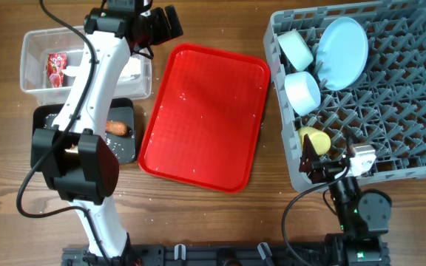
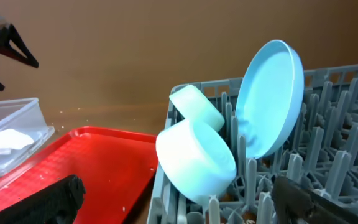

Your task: Sort waste into correct bins and load items into the dishwasher rack

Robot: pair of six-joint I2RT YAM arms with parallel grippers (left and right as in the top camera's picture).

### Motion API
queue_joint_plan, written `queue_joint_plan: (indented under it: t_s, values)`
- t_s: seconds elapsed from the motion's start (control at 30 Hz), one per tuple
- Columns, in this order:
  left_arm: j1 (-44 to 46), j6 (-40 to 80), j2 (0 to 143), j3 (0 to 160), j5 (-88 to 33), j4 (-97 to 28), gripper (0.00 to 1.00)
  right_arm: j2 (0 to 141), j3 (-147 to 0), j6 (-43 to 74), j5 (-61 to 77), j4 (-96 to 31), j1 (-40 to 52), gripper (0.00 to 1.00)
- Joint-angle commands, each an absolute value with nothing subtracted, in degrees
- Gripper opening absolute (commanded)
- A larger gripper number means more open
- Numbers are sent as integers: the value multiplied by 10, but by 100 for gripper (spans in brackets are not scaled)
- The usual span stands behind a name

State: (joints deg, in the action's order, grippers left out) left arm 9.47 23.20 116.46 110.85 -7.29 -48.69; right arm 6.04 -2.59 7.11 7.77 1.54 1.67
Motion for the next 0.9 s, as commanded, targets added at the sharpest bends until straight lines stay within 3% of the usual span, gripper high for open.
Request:
queue_joint_plan:
  t_s: [0.0,0.63,0.77,0.87]
  values:
    - [95,228,1170,1107,-70,-485,100,23,-3,62,86,9,14,100]
    - [92,227,1169,1107,-58,-498,100,3,-3,62,86,7,14,100]
    - [92,125,1086,1101,-44,-502,100,3,-3,62,86,7,14,100]
    - [87,53,952,1005,-44,-430,100,3,-3,61,86,7,14,100]
